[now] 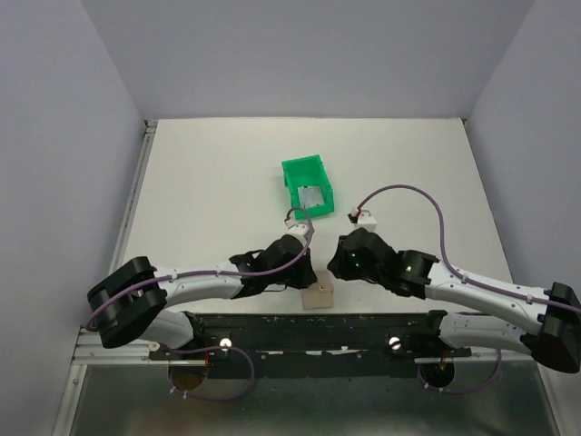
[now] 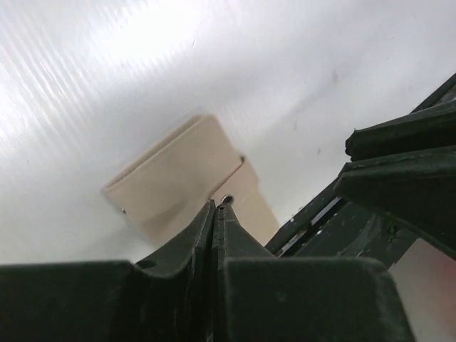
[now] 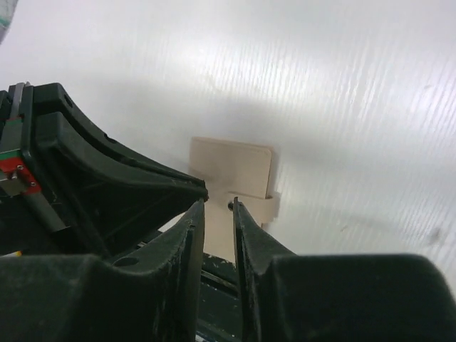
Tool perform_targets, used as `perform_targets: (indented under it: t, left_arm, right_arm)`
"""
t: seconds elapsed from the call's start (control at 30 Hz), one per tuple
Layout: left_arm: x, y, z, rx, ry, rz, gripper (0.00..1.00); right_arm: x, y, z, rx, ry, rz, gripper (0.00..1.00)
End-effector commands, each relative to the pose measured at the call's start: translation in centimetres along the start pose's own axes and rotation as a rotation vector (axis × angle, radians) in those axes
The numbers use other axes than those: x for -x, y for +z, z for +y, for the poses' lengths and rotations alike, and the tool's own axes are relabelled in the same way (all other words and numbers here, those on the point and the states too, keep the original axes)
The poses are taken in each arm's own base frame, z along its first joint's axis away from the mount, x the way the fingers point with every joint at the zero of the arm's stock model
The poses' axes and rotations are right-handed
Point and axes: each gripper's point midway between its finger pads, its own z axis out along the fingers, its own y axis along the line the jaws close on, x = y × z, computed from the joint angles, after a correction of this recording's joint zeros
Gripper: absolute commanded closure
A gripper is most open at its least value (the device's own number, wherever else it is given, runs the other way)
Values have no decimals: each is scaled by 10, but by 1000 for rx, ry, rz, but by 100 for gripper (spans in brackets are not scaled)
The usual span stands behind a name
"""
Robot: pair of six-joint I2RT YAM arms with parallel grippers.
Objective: Put the credit cards into the card holder
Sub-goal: Reset both arms
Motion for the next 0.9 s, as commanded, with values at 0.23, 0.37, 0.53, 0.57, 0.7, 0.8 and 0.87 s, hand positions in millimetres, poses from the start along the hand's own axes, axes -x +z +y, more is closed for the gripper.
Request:
perform_targets:
  t: [0.23, 0.37, 0.53, 0.57, 0.7, 0.8, 0.87]
  left_arm:
    - [82, -70, 19, 270, 35, -276, 74]
    - [90, -93, 35, 381, 33, -306, 48]
    - [94, -115, 46, 446, 5, -332, 5]
    - [94, -118, 48, 462, 5, -329, 1]
    - [91, -129, 62, 563, -4, -302, 1]
    - [91, -136, 66, 617, -13, -289, 1]
    - [90, -140, 67, 629, -13, -282, 1]
  right_arm:
    - [34, -36, -19, -53, -99, -144, 55]
    - [37, -45, -25, -49, -113, -172, 36]
    - [45, -56, -32, -79, -126, -201, 9]
    - [47, -58, -33, -92, -130, -199, 0]
    - [44, -60, -40, -161, -147, -152, 0]
    - [45, -62, -42, -184, -147, -138, 0]
    - [45, -63, -41, -179, -147, -138, 0]
